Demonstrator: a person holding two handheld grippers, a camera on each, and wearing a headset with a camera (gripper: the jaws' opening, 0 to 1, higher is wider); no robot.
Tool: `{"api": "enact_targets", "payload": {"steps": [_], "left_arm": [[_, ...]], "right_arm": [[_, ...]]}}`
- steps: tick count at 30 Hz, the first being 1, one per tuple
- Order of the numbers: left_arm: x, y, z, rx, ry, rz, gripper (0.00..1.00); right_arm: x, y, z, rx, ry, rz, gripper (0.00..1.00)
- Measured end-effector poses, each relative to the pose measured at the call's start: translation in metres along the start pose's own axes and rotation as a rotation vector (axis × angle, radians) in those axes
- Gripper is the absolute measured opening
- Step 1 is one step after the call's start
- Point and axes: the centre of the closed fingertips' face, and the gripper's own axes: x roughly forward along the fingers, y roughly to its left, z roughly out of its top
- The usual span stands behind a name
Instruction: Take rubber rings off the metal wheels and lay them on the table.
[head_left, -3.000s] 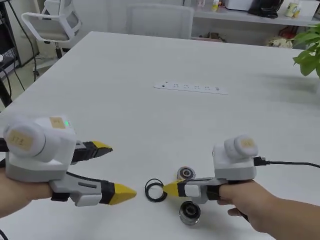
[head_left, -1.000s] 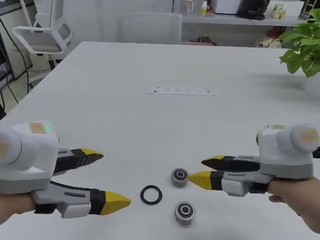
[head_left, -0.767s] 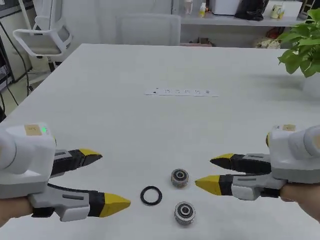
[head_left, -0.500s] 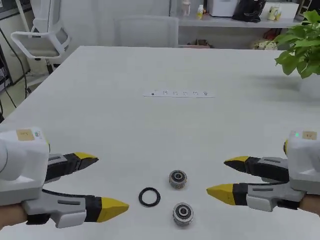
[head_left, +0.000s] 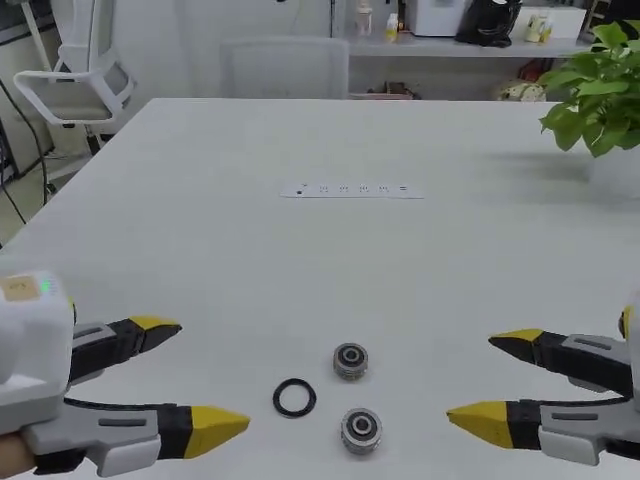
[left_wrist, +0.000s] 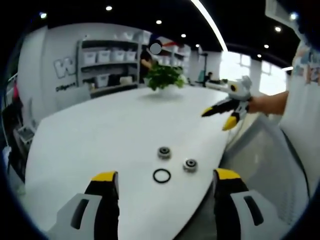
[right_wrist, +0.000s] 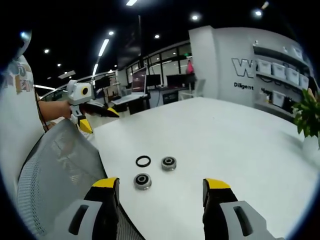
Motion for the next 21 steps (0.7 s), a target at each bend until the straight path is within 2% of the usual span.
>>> {"api": "enact_targets", "payload": {"steps": [13, 17, 21], "left_arm": [[-0.006, 0.001, -0.005, 0.014, 0.003, 0.039, 0.78], [-0.003, -0.005, -0.010, 0.056, 0.033, 0.027, 0.78], [-0.002, -0.007, -0.013, 0.072, 0.044, 0.021, 0.78]], "right_arm": [[-0.008, 0.003, -0.010, -0.006, 0.024, -0.022, 0.69], [-0.010, 0.003, -0.011, 0.002, 0.021, -0.028, 0.69], [-0.011, 0.005, -0.014, 0.009, 0.021, -0.032, 0.69]]}}
